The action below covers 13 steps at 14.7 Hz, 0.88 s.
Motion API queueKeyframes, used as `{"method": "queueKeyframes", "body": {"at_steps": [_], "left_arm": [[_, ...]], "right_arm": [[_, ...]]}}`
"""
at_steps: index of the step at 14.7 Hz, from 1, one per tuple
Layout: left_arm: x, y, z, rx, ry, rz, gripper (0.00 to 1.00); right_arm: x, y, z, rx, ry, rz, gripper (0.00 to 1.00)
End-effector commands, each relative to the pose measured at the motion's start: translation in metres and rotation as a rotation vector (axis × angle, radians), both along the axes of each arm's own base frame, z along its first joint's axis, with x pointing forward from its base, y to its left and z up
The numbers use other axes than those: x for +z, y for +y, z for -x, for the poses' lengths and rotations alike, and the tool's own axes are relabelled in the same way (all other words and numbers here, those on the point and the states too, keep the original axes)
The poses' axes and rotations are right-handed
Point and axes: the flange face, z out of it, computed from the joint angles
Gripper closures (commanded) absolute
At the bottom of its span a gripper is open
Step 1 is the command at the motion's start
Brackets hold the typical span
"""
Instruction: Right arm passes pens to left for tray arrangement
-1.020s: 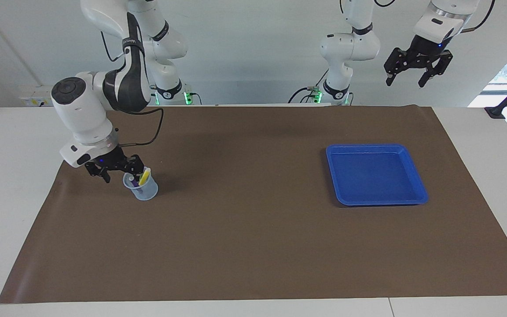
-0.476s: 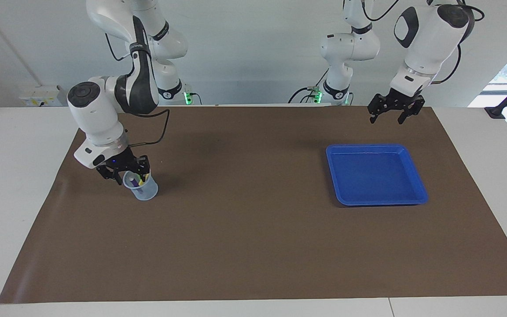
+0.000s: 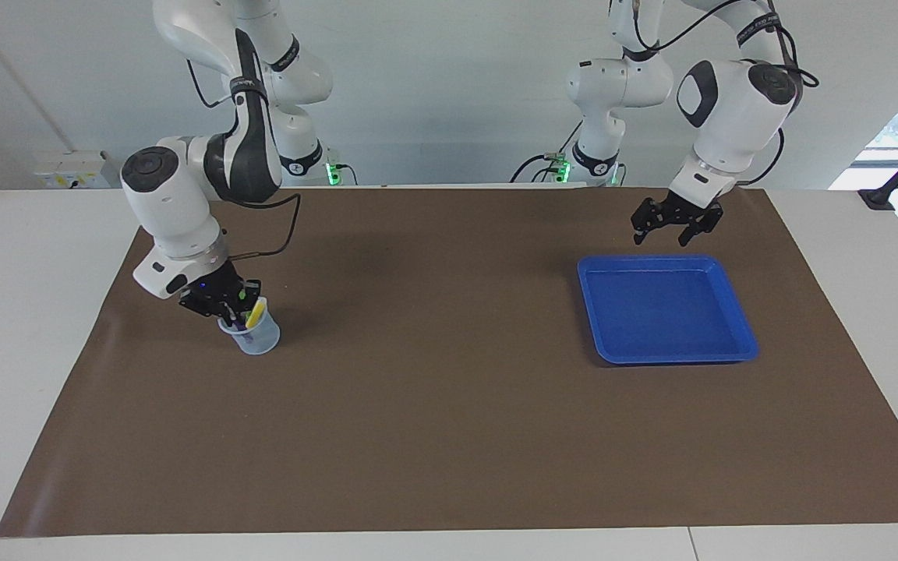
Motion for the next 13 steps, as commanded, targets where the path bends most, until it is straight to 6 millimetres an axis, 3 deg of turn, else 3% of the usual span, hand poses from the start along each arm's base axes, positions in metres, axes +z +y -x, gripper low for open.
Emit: {"method": "queueKeyframes", "body": {"at_steps": [1,3,10,13], "left_arm": [[-0.015,-0.010,-0.005,-0.014,0.010,0.013,0.00],[-0.020,-0.011,-0.005,-0.018,0.019,0.011,0.00],[-0.021,-0.025,-0.002,-0.038,0.029,0.011,0.00],[-0.020,-0.026,-0.004,0.061,0.034,0.043,0.00]], "right_arm": [[0.006,-0.006,0.009,0.007,-0.007,-0.015,1.00],[0.016,-0.008,0.008,0.003,-0.024,-0.015,1.00],[0.105,-0.005,0.029,-0.001,-0.104,-0.017,1.00],[0.136,0.005,0.027,-0.063,-0.084,-0.110,1.00]]}}
